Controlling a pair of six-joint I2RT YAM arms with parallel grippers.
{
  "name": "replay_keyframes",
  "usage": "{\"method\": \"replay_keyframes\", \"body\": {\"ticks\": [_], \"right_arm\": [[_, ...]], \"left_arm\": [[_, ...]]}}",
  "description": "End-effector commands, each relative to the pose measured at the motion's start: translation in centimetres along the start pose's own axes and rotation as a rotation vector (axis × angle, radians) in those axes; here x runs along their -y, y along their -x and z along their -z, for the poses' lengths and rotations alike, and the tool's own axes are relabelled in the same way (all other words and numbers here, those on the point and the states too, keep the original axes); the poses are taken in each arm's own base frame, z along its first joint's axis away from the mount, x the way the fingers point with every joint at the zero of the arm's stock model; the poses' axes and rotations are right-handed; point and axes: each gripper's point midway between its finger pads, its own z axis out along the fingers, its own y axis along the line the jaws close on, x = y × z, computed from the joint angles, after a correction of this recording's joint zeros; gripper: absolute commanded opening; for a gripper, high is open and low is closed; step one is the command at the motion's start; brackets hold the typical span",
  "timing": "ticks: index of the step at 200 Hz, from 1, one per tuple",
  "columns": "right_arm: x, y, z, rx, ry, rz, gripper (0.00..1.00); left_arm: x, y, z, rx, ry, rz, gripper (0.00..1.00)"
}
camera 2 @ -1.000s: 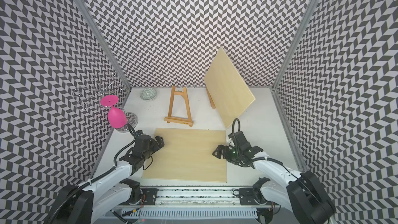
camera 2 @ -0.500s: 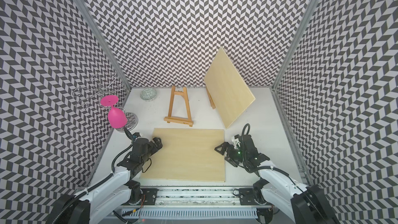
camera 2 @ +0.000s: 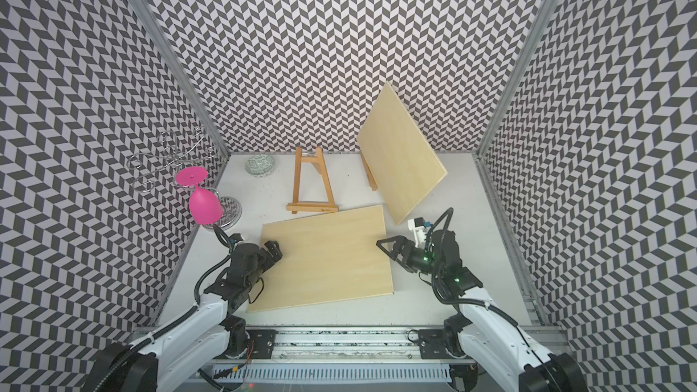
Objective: Assemble the easel
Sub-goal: Pick up the drawing board from the center of the board.
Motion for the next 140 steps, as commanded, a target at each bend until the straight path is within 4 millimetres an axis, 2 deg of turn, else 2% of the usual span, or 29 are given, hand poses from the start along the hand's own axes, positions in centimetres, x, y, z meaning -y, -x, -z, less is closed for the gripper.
{"method": "replay_keyframes", "body": {"ticks": [1, 32, 49, 65, 140], "right_arm": [[-8.3, -7.0, 1.6, -0.404, 0.37, 0.147, 0.99], [-6.0, -8.1, 1.3, -0.439, 0.305, 0.088, 0.99], [-7.9, -8.0, 2.1, -0.429, 0.395, 0.099, 0.99], [-9.0, -7.4, 2.2, -0.412, 0.401, 0.126, 0.99], [-10.9, -7.6, 3.3, -0.43, 0.456, 0.101, 0.99]], "left_arm": [[1.0, -13.3, 3.5, -0.642, -0.156, 0.143, 1.0], [0.8, -13.4, 3.5, -0.653, -0.142, 0.127, 1.0], [0.9, -13.6, 3.5, -0.659, -0.156, 0.138, 0.99], [1.3, -13.7, 3.6, -0.67, -0.173, 0.146, 0.99], [1.9, -14.0, 4.1, -0.688, -0.219, 0.158, 0.98]]}}
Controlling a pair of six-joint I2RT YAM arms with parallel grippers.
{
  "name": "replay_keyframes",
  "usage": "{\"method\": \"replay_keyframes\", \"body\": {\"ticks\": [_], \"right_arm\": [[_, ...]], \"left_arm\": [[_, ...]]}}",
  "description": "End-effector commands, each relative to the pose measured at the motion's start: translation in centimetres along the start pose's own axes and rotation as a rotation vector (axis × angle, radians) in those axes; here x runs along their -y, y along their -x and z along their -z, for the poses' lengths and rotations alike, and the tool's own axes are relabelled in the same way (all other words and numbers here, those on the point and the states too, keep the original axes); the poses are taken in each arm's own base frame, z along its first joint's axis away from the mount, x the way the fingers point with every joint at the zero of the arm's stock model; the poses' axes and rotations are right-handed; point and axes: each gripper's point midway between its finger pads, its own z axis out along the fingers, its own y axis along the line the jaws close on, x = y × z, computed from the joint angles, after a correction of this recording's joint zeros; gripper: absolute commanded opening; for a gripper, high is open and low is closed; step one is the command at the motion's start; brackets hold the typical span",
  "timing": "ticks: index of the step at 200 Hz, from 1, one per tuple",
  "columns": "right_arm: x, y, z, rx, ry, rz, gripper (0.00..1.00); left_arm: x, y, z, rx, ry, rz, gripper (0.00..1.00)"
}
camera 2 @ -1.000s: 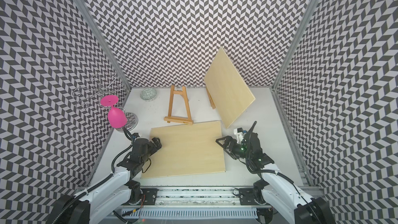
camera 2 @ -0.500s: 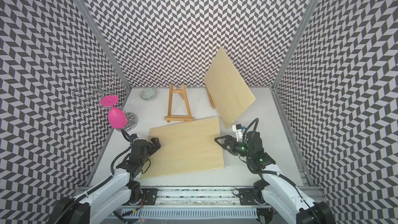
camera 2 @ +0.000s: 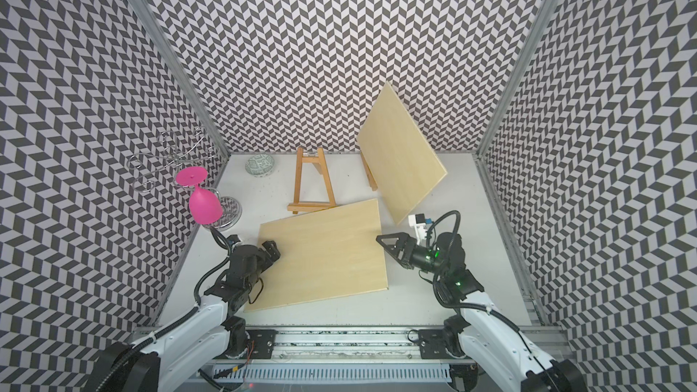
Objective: Assemble the easel
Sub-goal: Pick up the drawing board from the center of the board.
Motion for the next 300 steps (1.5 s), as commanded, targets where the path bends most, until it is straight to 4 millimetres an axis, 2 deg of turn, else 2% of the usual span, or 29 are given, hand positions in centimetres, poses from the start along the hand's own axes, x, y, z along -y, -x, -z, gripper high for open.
{"method": "replay_keyframes", "body": {"ticks": [1, 44, 70, 102, 132, 163, 194, 220, 243, 262, 279, 300], "right_arm": [[-6.5, -7.7, 1.1, -0.44, 0.254, 0.03, 0.99], [-5.4, -6.7, 0.0, -0.384, 0.198, 0.001, 0.99], [-6.5, -5.2, -0.9, -0.362, 0.185, 0.085, 0.99], [-2.8, -1.9, -1.7, -0.227, -0.083, 0.104, 0.98], [-1.5, -0.2, -1.7, -0.177, -0.165, 0.135, 0.87], [-2.8, 1.7, -1.4, -0.139, -0.234, 0.241, 0.81], [-3.8, 1.6, -1.4, -0.158, -0.204, 0.292, 0.68], [-4.8, 2.1, -1.1, -0.148, -0.22, 0.355, 0.61], [-5.4, 2.1, -0.9, -0.147, -0.21, 0.388, 0.51], [-5.6, 2.2, -0.8, -0.139, -0.208, 0.41, 0.37], [-6.4, 2.4, -0.7, -0.123, -0.201, 0.453, 0.34], [-8.3, 2.5, -0.4, -0.104, -0.151, 0.517, 0.27]], "left_arm": [[2.2, -14.3, 5.0, -0.735, -0.221, 0.148, 0.98], [2.9, -14.0, 5.1, -0.729, -0.255, 0.169, 0.98], [2.8, -13.7, 4.9, -0.713, -0.242, 0.153, 0.97], [2.4, -12.6, 4.4, -0.662, -0.198, 0.112, 0.98], [1.9, -11.4, 3.8, -0.61, -0.13, 0.056, 0.98], [2.3, -9.7, 3.4, -0.548, -0.107, 0.042, 0.98], [3.3, -7.5, 3.1, -0.477, -0.105, 0.022, 0.98], [3.5, -6.7, 2.9, -0.45, -0.093, 0.006, 0.98], [3.8, -6.2, 2.8, -0.443, -0.09, -0.003, 0.98], [4.5, -5.1, 2.9, -0.415, -0.094, -0.008, 0.98], [5.4, -3.9, 3.2, -0.384, -0.113, -0.017, 0.98], [6.5, -1.9, 4.0, -0.325, -0.133, -0.028, 0.98]]}}
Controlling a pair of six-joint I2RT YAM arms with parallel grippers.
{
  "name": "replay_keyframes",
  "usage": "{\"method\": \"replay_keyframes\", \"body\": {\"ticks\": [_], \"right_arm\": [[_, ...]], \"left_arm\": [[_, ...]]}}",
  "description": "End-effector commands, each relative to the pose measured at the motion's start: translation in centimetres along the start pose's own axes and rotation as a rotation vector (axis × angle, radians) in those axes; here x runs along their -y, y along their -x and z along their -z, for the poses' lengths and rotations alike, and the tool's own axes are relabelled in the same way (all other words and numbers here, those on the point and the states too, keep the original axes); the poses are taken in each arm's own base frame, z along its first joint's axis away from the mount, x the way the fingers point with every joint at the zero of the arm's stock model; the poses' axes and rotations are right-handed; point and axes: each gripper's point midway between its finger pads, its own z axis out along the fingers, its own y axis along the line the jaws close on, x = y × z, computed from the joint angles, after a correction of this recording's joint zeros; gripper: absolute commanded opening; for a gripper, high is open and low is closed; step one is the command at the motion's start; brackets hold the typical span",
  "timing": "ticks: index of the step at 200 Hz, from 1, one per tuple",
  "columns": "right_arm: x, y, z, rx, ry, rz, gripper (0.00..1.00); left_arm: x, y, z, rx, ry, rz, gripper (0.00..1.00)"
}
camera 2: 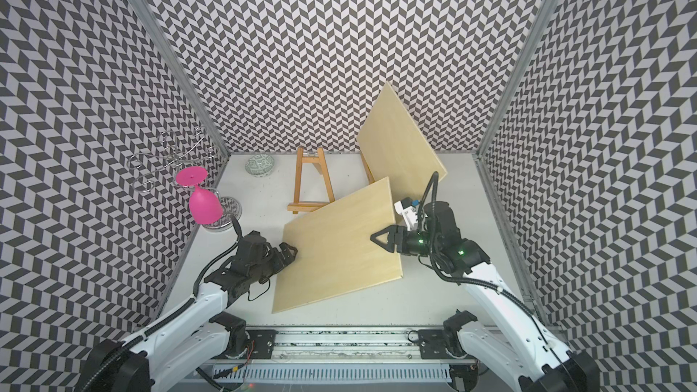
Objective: Assemble the easel
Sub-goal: Pick up the drawing board from the center of the board.
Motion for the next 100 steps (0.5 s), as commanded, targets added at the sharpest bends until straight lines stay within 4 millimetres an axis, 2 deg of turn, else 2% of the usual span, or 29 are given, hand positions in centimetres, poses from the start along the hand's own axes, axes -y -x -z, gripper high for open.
{"method": "replay_keyframes", "body": {"ticks": [1, 29, 45, 59, 75, 87, 100], "right_arm": [[-5.4, 2.7, 2.2, 0.139, 0.11, 0.309, 0.27], [-5.9, 3.2, 2.6, 0.177, 0.106, 0.351, 0.26], [-7.2, 2.9, 2.8, 0.171, 0.163, 0.387, 0.27], [-7.8, 3.0, 3.1, 0.176, 0.177, 0.417, 0.27], [-7.4, 3.5, 3.0, 0.2, 0.147, 0.407, 0.27], [-7.0, 3.4, 2.6, 0.179, 0.147, 0.399, 0.26], [-6.4, 3.4, 2.1, 0.158, 0.127, 0.376, 0.25]], "left_arm": [[1.0, 1.6, 1.6, 0.053, 0.01, -0.035, 0.98], [3.2, 4.4, 4.1, 0.146, -0.009, -0.088, 0.98], [5.1, 6.5, 6.2, 0.214, -0.037, -0.147, 0.98], [8.5, 8.7, 8.8, 0.3, -0.126, -0.236, 0.98], [13.6, 10.4, 11.9, 0.382, -0.291, -0.403, 0.96], [16.3, 12.0, 13.9, 0.454, -0.358, -0.459, 0.94], [19.9, 12.4, 15.2, 0.504, -0.483, -0.605, 0.91]]}}
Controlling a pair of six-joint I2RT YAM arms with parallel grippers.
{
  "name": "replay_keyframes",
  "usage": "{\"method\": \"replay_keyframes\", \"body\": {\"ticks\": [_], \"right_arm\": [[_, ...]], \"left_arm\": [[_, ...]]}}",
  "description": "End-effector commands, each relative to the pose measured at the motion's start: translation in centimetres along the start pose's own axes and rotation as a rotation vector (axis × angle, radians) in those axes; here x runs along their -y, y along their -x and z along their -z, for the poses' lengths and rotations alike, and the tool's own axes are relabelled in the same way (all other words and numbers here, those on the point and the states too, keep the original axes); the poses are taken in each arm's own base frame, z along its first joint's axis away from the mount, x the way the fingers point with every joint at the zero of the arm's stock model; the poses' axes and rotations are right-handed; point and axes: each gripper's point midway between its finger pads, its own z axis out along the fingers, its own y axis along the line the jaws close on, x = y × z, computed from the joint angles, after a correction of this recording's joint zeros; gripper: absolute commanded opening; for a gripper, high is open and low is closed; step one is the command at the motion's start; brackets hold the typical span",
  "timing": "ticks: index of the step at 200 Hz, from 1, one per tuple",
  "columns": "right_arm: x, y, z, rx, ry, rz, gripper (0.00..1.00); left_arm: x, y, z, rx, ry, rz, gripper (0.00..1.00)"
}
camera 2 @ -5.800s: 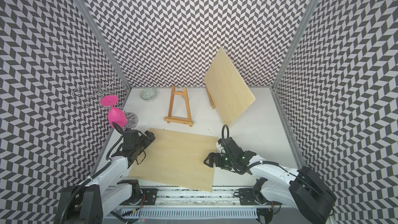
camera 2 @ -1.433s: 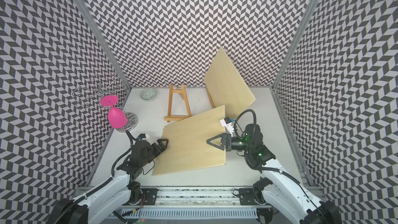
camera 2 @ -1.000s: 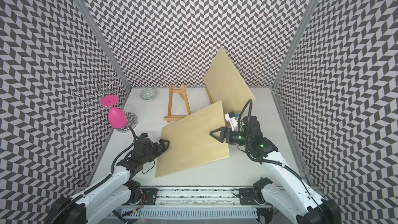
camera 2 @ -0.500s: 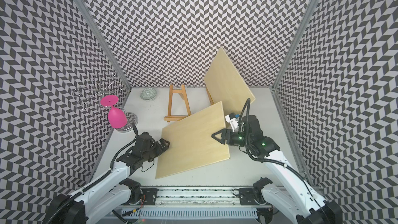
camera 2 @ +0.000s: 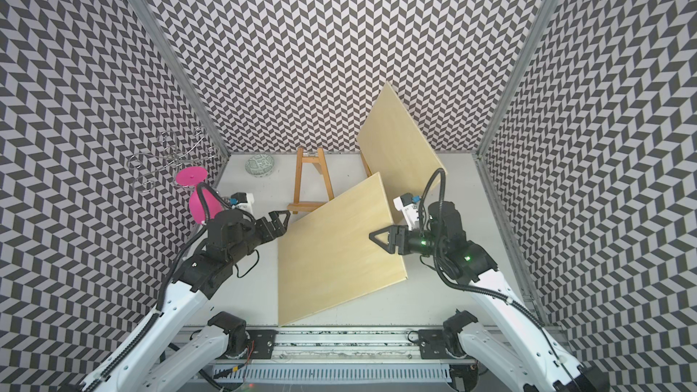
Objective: Assemble the easel
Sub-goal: Pick up the drawing board from the center of the board.
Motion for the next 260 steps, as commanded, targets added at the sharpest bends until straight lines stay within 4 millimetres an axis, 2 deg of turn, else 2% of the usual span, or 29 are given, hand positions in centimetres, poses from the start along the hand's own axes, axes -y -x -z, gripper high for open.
{"method": "replay_keyframes", "body": {"ticks": [1, 13, 22, 49, 75, 90, 119, 150, 164, 183, 202, 213, 227, 248, 260], "right_arm": [[-3.0, 3.3, 0.6, 0.105, 0.059, 0.231, 0.24], [-3.3, 3.0, 0.5, 0.089, 0.081, 0.228, 0.24], [-3.5, 2.9, 0.5, 0.09, 0.094, 0.239, 0.24], [-3.6, 2.5, 0.6, 0.108, 0.122, 0.28, 0.24], [-3.6, 1.8, 0.5, 0.099, 0.149, 0.3, 0.22], [-4.0, 1.9, 0.9, 0.112, 0.155, 0.325, 0.22], [-3.9, 1.8, 0.8, 0.136, 0.164, 0.354, 0.21], [-4.2, 1.7, 0.9, 0.14, 0.187, 0.396, 0.18], [-4.2, 1.9, 0.8, 0.157, 0.187, 0.409, 0.17], [-3.9, 1.8, 0.4, 0.163, 0.209, 0.405, 0.16], [-3.7, 1.6, 0.2, 0.156, 0.209, 0.423, 0.14], [-3.9, 1.8, 0.3, 0.172, 0.213, 0.446, 0.14], [-4.1, 1.9, 0.5, 0.202, 0.226, 0.47, 0.14], [-4.2, 1.9, 0.5, 0.234, 0.256, 0.485, 0.14], [-3.7, 1.8, 0.3, 0.243, 0.251, 0.489, 0.14]], "left_arm": [[6.2, 4.6, 0.6, 0.138, -0.236, -0.27, 0.91], [8.0, 5.4, -0.1, 0.141, -0.296, -0.361, 0.89], [9.2, 5.3, -0.8, 0.129, -0.348, -0.435, 0.88], [12.0, 2.6, -2.6, 0.054, -0.566, -0.682, 0.9], [13.9, 2.0, -4.6, -0.047, -0.686, -0.778, 0.91], [15.1, 0.3, -4.5, -0.137, -0.838, -0.84, 0.91], [15.7, -1.8, -4.5, -0.231, -0.945, -0.906, 0.89], [16.3, -2.7, -4.5, -0.29, -1.003, -0.965, 0.92], [16.5, -3.2, -5.0, -0.324, -1.023, -0.963, 0.92], [16.1, -4.9, -5.4, -0.416, -1.063, -0.955, 0.92], [15.4, -5.4, -7.0, -0.481, -1.015, -0.934, 0.92], [15.4, -5.7, -7.0, -0.518, -1.045, -0.926, 0.91], [15.5, -6.5, -6.6, -0.561, -1.109, -0.906, 0.89], [15.3, -7.2, -7.0, -0.645, -1.105, -0.874, 0.85], [15.2, -7.3, -6.9, -0.682, -1.094, -0.865, 0.78]]}}
